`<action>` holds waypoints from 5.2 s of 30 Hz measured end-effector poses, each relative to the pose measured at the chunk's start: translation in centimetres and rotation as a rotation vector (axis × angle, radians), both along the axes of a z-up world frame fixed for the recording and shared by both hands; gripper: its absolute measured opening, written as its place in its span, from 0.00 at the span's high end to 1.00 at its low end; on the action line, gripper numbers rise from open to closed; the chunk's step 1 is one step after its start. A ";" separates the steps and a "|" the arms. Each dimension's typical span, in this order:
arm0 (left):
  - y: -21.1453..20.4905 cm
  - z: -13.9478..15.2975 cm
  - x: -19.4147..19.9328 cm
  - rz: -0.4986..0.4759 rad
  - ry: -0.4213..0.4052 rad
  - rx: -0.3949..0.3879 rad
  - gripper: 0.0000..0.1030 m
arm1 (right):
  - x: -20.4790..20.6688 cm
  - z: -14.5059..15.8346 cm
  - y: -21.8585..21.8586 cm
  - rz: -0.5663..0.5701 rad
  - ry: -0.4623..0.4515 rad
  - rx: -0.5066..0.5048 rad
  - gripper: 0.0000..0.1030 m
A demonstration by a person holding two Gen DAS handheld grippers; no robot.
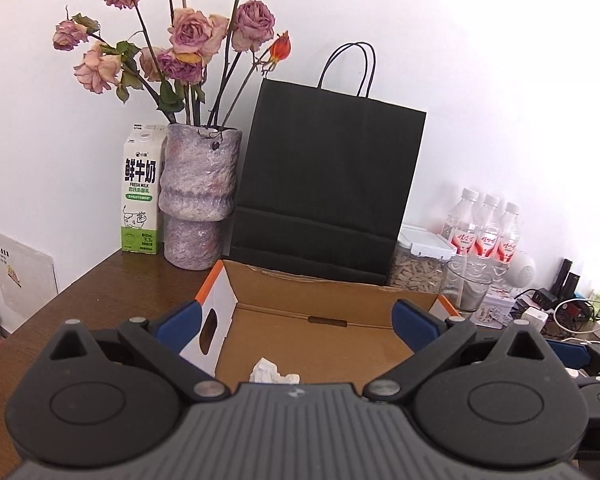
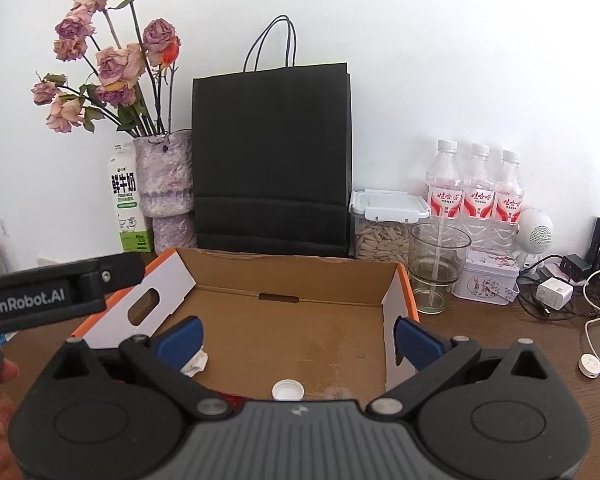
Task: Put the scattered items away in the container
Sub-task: 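Move both grippers back toward the remaining items on the table, then grasp the small tissue ball with the left gripper while the right gripper grasps the red rose, then carry the tissue ball and red rose with both grippers over the box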
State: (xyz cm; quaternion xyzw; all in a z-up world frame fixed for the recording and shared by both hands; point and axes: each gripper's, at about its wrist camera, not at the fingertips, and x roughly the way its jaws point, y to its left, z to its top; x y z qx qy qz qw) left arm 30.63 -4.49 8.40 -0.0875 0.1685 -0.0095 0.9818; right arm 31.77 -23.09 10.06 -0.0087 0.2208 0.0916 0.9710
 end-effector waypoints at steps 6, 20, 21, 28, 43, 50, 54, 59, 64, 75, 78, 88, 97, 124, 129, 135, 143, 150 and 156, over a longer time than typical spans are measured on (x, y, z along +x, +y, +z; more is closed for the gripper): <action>0.8 0.9 -2.9 0.011 -0.008 -0.004 0.00 | -3.3 0.6 -0.3 -0.007 -0.029 -0.013 0.00; 3.8 0.5 -9.5 0.041 0.004 0.011 0.00 | -10.7 0.8 -1.9 0.002 -0.062 -0.023 0.00; 4.2 0.4 -9.9 0.049 0.007 0.012 0.00 | -11.2 0.6 -2.1 0.000 -0.061 -0.027 0.00; 6.8 -0.9 -13.4 0.111 0.026 0.041 0.00 | -13.9 -1.1 -3.8 -0.017 -0.033 -0.032 0.00; 11.0 -5.6 -17.4 0.189 0.137 0.080 0.00 | -17.7 -7.0 -7.4 -0.082 0.099 -0.056 0.00; 11.9 -7.0 -18.2 0.209 0.186 0.072 0.00 | -17.7 -8.5 -8.5 -0.111 0.151 -0.052 0.00; 12.2 -7.6 -18.0 0.217 0.214 0.068 0.00 | -17.3 -9.1 -8.4 -0.108 0.172 -0.057 0.00; 12.4 -8.3 -17.2 0.212 0.247 0.079 0.00 | -16.3 -9.8 -8.2 -0.110 0.209 -0.078 0.01; 12.7 -9.1 -15.9 0.219 0.285 0.102 0.00 | -15.2 -10.3 -8.5 -0.114 0.230 -0.076 0.01; 13.1 -10.6 -13.3 0.220 0.340 0.113 0.00 | -13.8 -11.2 -9.0 -0.109 0.252 -0.041 0.02; 13.2 -10.9 -13.2 0.217 0.345 0.108 0.00 | -13.5 -11.2 -9.0 -0.106 0.252 -0.041 0.00; 13.4 -11.6 -12.2 0.216 0.371 0.124 0.00 | -13.0 -11.2 -8.9 -0.116 0.254 -0.037 0.00; 13.4 -11.6 -12.2 0.191 0.370 0.131 0.02 | -12.9 -11.3 -8.9 -0.116 0.254 -0.037 0.00; 13.5 -11.0 -12.4 0.172 0.306 0.089 0.76 | -13.5 -10.6 -8.4 -0.113 0.188 -0.016 0.58; 13.5 -10.7 -12.7 0.172 0.298 0.074 0.76 | -14.2 -10.0 -8.5 -0.113 0.157 -0.013 0.58; 13.2 -10.3 -13.0 0.158 0.286 0.070 0.77 | -14.6 -9.5 -8.6 -0.111 0.142 -0.016 0.58; 12.6 -8.9 -13.3 0.144 0.242 0.065 0.77 | -14.7 -8.4 -8.4 -0.106 0.103 -0.013 0.58; 11.4 -6.1 -13.0 0.101 0.161 0.054 0.77 | -14.0 -5.9 -7.5 -0.079 0.030 -0.014 0.58; 9.6 -3.2 -11.6 0.036 0.085 0.036 0.77 | -12.2 -3.3 -5.8 -0.034 -0.046 -0.002 0.58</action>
